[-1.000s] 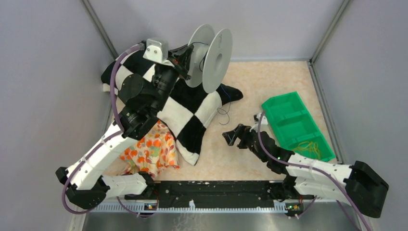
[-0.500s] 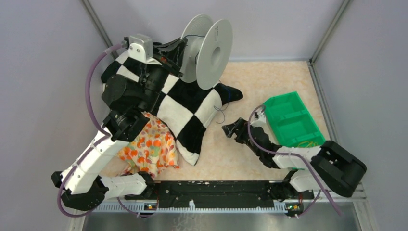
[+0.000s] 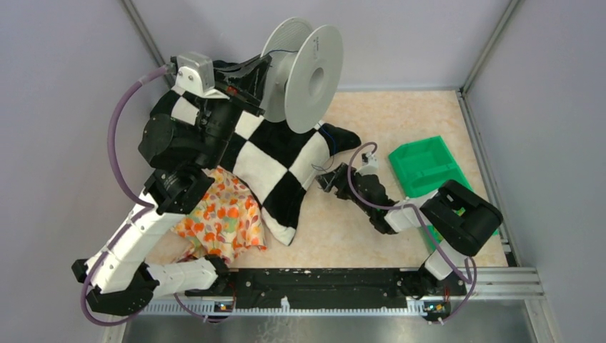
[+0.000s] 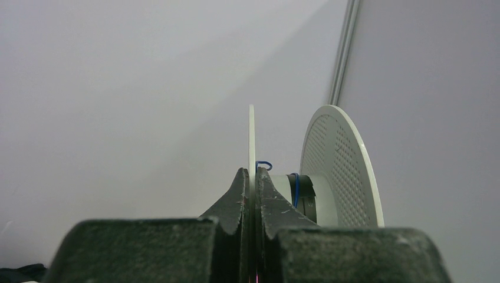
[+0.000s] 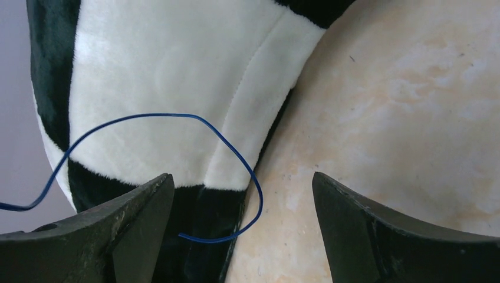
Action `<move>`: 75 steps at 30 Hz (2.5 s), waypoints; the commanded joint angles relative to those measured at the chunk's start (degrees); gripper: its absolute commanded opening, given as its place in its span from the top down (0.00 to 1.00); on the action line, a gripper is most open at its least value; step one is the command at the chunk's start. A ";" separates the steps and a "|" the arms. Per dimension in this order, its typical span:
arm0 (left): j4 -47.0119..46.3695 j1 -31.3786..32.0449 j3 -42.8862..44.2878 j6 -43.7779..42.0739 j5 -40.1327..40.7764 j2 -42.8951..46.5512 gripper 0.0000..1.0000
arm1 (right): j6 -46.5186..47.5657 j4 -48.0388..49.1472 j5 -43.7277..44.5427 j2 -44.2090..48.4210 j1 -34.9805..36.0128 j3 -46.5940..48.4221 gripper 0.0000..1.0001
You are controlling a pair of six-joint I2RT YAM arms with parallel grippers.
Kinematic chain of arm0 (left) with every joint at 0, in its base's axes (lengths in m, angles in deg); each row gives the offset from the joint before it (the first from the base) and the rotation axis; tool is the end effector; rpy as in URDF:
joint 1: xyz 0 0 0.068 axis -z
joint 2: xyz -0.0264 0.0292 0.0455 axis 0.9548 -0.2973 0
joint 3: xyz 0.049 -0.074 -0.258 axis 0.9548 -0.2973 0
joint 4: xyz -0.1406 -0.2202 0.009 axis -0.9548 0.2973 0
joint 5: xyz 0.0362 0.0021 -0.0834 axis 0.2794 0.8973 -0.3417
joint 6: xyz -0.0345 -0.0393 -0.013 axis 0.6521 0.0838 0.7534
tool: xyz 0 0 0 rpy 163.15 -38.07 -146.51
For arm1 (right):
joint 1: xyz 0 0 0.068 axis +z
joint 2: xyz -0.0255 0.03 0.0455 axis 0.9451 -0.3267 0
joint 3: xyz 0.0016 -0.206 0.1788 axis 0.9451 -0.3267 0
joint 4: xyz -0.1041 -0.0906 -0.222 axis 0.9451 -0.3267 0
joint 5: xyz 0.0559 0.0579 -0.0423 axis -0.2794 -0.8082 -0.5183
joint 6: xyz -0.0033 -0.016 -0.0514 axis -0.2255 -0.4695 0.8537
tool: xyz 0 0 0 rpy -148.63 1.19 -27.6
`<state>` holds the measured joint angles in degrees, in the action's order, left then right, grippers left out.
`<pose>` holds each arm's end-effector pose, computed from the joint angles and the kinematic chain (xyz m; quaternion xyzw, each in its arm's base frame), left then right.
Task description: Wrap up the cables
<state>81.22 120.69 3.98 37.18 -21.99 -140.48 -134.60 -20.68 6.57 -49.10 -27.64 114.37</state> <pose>0.1270 -0.1276 0.5732 0.0972 0.4818 -0.2882 0.8218 0.2120 0.1912 0.1490 0.1165 0.7792 0.4080 0.4613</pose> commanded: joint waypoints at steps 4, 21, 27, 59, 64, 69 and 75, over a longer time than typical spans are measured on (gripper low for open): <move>-5.33 -0.17 2.82 1.00 -0.75 2.68 1.00 | 0.46 7.48 -3.08 -5.55 -1.75 4.81 0.16; -11.75 -0.15 -3.12 -1.29 4.67 0.52 1.00 | 6.60 -10.71 -12.09 11.41 -1.49 -0.87 1.00; -15.49 -0.34 -0.63 -2.49 5.97 -7.85 1.00 | 21.00 -43.89 -11.98 39.87 2.14 -3.37 1.00; -1.82 -0.86 -6.32 6.91 -3.41 -27.71 1.00 | 59.40 -88.76 0.29 30.94 -0.17 77.46 1.00; -2.41 -0.61 -11.53 6.55 -9.87 -24.44 1.00 | 58.16 -88.65 -1.09 26.98 -8.93 80.26 1.00; -1.40 -0.60 -18.04 4.43 -14.14 -20.17 1.00 | 53.11 -87.05 -10.15 25.51 -25.09 76.59 1.00; 3.05 -0.61 -22.43 0.47 -20.61 -14.76 1.00 | 45.74 -83.70 -15.45 23.90 -40.46 67.22 1.00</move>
<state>86.40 119.86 -17.18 40.90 -36.48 -161.22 -83.55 -107.78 -4.49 -23.99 -62.50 185.67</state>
